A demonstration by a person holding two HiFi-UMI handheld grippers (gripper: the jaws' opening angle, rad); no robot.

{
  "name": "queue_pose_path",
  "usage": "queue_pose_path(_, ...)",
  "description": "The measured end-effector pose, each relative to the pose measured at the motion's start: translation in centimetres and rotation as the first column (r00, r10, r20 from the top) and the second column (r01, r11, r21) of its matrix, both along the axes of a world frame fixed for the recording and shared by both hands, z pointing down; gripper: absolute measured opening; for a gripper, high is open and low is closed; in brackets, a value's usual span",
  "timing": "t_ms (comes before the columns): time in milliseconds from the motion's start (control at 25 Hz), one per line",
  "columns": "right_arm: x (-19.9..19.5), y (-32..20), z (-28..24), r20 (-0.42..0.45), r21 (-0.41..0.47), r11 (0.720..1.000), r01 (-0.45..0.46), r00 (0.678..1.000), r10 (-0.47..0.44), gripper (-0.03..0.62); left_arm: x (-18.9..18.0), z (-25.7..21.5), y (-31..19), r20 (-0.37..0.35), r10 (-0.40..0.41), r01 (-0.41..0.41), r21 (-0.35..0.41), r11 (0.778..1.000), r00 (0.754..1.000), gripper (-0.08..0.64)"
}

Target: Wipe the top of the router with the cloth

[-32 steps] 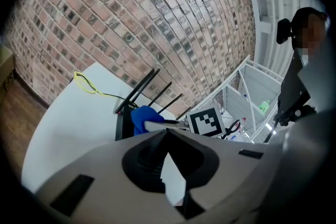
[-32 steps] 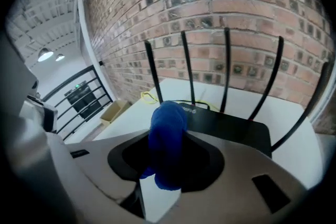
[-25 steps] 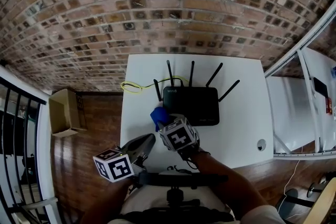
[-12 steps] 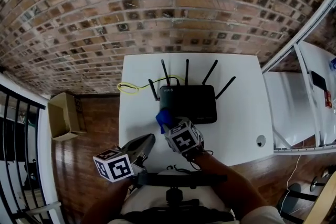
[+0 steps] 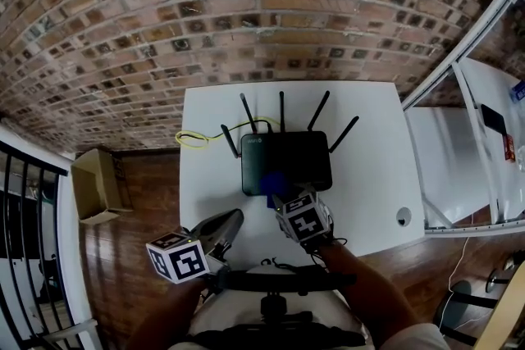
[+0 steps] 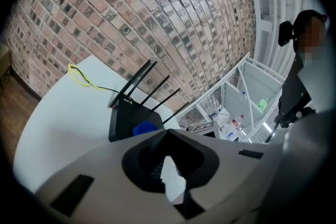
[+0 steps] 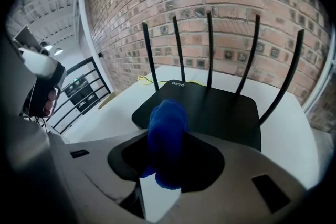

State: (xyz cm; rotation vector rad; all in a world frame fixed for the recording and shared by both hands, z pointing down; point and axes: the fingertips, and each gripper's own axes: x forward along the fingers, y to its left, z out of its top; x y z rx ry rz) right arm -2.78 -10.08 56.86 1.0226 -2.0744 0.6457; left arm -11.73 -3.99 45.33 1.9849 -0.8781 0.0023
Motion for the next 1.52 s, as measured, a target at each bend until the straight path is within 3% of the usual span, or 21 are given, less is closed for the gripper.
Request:
queue_pose_path(760,9.8,-0.1,0.6,0.029,-0.008,0.984,-0.179,0.983,0.18,0.144,2.5,0.0,0.6,0.024,0.021,-0.02,-0.018,1.0,0.999,0.025)
queue_pose_path(1240,14.1,-0.1,0.3,0.037,-0.004,0.96,-0.279,0.96,0.279,0.144,3.0,1.3,1.3,0.076,0.055,-0.057,0.021,0.998,0.996,0.025)
queue_pose_path(1520,16.7,0.1,0.8,0.059,-0.034,0.938,-0.346,0.936,0.347,0.144,3.0,1.0,1.4,0.078,0.034,-0.036,0.023,0.999,0.996,0.025)
